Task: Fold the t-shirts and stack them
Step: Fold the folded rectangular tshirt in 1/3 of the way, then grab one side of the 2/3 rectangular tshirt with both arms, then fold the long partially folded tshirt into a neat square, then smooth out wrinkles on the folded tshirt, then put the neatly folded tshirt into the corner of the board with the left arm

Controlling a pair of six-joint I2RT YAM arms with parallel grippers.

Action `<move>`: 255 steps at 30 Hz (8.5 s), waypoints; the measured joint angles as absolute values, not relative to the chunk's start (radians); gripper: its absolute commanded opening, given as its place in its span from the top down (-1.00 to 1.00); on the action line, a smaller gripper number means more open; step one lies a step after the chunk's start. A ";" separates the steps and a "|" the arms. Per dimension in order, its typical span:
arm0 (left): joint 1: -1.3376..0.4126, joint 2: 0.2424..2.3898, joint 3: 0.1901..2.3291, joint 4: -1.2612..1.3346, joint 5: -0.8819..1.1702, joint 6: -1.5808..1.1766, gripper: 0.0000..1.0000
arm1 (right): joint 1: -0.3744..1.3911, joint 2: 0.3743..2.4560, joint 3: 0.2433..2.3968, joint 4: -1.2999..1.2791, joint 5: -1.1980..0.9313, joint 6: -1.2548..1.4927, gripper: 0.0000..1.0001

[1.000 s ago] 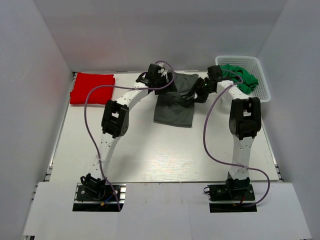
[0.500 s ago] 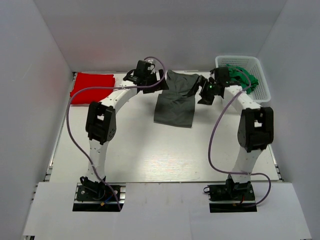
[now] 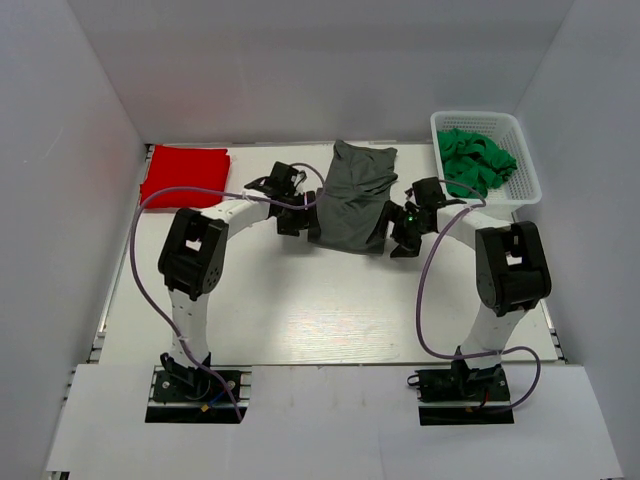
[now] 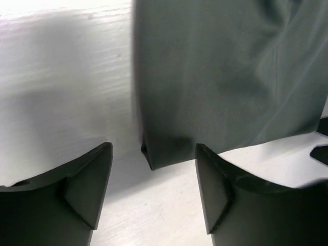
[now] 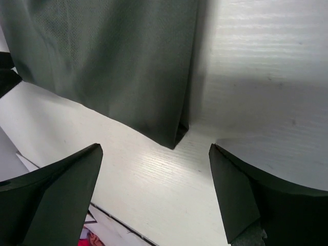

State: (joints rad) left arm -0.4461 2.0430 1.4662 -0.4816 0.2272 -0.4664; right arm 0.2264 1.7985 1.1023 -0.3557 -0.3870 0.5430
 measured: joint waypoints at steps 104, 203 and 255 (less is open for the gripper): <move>-0.379 2.245 1.938 -0.556 0.387 -0.426 -0.73 | 0.195 1.845 1.407 -0.232 -0.443 0.443 -0.81; -0.458 1.828 1.280 -0.453 0.222 -0.539 -0.79 | 0.430 1.110 0.843 0.022 -0.306 0.366 -0.81; -0.484 1.981 1.680 -0.574 0.013 0.114 1.00 | 0.327 0.910 0.723 -0.157 -0.136 0.411 -0.81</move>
